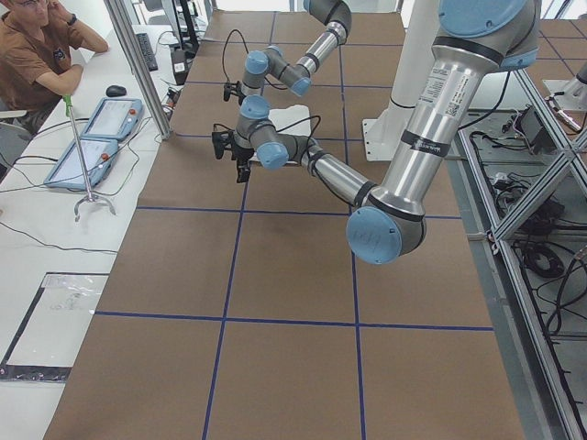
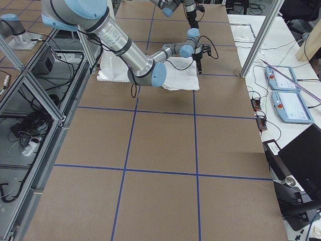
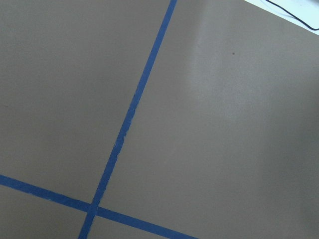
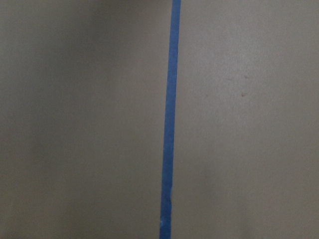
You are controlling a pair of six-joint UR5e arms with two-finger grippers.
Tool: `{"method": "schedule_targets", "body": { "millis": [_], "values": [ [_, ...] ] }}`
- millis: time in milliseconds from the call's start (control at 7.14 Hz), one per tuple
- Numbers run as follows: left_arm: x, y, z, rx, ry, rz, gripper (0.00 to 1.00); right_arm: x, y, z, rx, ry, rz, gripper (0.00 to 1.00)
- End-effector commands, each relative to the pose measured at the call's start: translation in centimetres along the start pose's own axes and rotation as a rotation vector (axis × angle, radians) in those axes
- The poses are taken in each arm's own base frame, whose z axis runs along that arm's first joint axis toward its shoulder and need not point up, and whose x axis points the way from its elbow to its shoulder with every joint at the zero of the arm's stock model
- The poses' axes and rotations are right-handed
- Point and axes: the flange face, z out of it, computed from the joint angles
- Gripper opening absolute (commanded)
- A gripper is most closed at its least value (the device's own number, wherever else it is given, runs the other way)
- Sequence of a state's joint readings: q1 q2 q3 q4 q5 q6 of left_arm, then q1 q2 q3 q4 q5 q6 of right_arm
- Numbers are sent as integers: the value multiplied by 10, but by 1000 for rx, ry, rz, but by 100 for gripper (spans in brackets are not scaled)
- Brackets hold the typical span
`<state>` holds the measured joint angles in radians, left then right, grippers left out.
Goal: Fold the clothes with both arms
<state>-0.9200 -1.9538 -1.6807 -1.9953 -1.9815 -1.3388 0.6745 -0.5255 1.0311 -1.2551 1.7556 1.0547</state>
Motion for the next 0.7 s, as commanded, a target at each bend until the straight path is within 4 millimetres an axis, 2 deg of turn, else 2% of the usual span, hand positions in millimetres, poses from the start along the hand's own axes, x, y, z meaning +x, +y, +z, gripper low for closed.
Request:
{"method": "schedule_targets", "body": {
  "millis": [0,140,280,420,560],
  "values": [
    [-4,-18,-22,-19,32,95,100,82,-73,-59,-35,-5,-27,100],
    [-22,-49,-46,-30,49,165,100,166,-97,-87,-65,17,-70,100],
    [-75,-78,-64,-12,10,263,100,258,-111,-117,-89,26,-91,100],
    [-116,-108,-86,17,-31,434,100,343,-111,-141,-105,51,-128,100],
    [-156,-135,-105,29,-95,522,100,411,-103,-157,-129,94,-181,100]
  ]
}}
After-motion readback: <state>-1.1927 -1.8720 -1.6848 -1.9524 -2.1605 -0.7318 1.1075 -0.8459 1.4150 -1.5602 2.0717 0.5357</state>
